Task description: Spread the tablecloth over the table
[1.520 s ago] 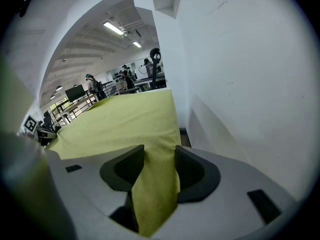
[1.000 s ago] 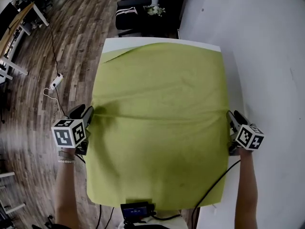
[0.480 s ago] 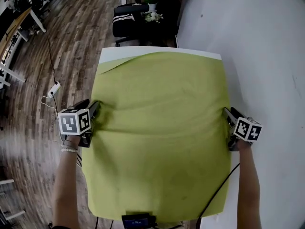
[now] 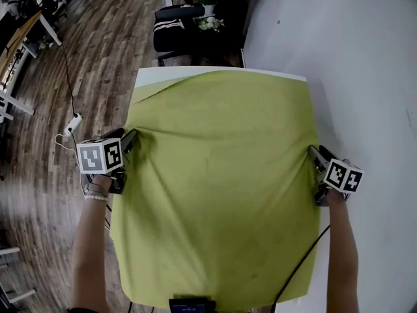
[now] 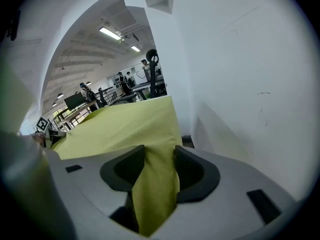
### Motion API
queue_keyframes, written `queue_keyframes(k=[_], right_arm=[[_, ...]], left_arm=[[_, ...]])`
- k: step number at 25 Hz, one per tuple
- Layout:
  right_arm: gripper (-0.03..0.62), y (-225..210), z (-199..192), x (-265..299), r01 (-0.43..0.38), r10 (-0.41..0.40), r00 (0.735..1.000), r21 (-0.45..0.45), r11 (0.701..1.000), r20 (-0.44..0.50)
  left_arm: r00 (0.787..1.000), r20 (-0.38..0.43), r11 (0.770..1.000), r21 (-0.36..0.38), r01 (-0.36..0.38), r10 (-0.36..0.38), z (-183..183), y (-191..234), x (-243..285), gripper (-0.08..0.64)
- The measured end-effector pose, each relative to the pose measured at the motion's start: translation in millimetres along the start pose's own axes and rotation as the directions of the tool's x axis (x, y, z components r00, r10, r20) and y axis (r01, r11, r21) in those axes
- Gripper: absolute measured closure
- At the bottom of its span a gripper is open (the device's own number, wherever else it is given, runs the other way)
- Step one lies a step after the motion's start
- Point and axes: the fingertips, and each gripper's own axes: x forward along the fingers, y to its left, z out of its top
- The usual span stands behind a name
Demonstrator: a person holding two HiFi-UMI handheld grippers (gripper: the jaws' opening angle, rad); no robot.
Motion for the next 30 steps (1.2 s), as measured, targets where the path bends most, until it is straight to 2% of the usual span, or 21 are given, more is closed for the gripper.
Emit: queue_keyframes(k=[7, 13, 30], right_arm=[[0.385, 2, 6, 2, 0.028, -0.028, 1.000, -0.013, 1.000, 0.007], [0.385, 5, 18, 9, 0.031, -0.031, 0.999, -0.026, 0.999, 0.012], [0.388, 3, 57, 51, 0.069, -0.067, 0.997, -0.076, 0.995, 0.034]], left_arm=[[1.000, 0.000, 0.999, 0.049, -0.018, 0.018, 9, 0, 6, 0.357], [1.000, 0.008, 0.999, 0.048, -0.025, 0.025, 21, 5, 11, 0.357], [0.994, 0.048, 0.988, 0.114, -0.108, 0.103, 68, 19, 51, 0.359]])
